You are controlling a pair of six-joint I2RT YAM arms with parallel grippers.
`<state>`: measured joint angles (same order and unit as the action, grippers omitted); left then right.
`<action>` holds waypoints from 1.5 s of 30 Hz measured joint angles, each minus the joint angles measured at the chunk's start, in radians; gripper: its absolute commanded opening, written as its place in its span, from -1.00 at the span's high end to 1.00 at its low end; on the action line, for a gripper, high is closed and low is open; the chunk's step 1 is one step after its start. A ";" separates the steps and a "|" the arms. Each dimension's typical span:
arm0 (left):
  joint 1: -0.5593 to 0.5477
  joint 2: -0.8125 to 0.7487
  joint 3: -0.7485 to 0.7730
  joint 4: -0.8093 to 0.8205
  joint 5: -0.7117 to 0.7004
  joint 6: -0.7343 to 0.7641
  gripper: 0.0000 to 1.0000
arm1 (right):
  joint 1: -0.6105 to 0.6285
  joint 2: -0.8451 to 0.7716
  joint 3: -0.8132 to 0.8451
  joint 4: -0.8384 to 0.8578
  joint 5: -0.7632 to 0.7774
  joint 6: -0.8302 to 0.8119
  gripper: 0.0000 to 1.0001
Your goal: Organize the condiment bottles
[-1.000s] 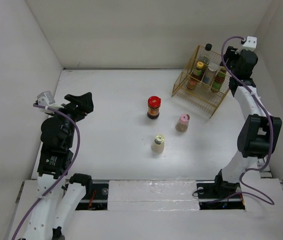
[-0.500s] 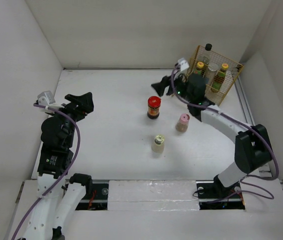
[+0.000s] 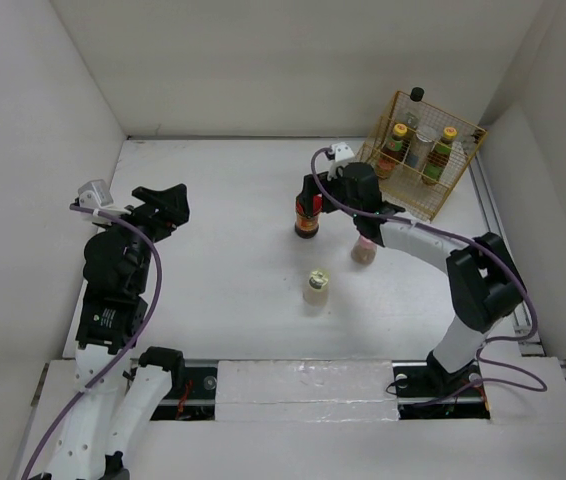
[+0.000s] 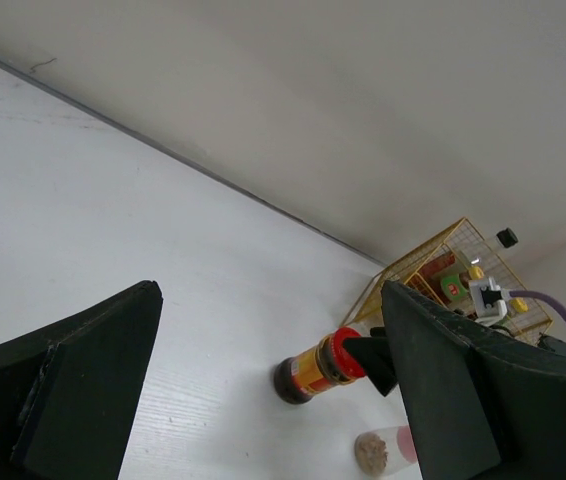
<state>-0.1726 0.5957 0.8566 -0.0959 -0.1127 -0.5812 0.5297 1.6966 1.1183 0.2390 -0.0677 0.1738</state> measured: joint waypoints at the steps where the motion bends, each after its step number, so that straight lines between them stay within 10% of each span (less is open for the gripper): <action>1: 0.000 0.000 0.000 0.000 0.000 0.000 -0.74 | 0.005 0.014 0.013 -0.003 0.000 -0.003 -0.98; 9: 0.000 0.001 0.000 0.001 0.000 0.000 -0.74 | 0.045 0.048 0.031 -0.052 0.004 -0.021 -0.91; 13: 0.000 0.001 0.000 0.001 0.000 0.000 -0.74 | 0.053 0.064 0.036 -0.055 0.038 -0.027 -0.11; 17: 0.000 0.002 0.000 0.001 0.004 0.000 -0.74 | 0.053 0.066 0.056 -0.069 0.081 -0.035 0.18; 26: 0.000 0.002 0.000 0.001 0.004 0.000 -0.74 | 0.000 -0.071 0.065 -0.208 0.106 -0.047 0.18; 33: 0.000 0.002 0.000 0.001 0.007 0.000 -0.74 | -0.278 -0.303 0.071 -0.151 0.063 -0.046 0.21; 45: 0.000 0.002 0.000 0.001 0.007 0.000 -0.74 | -0.538 -0.168 0.203 -0.163 0.025 -0.044 0.24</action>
<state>-0.1726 0.5972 0.8566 -0.0948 -0.1055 -0.5812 -0.0082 1.5288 1.3212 0.0757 -0.0429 0.1299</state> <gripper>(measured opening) 0.872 0.728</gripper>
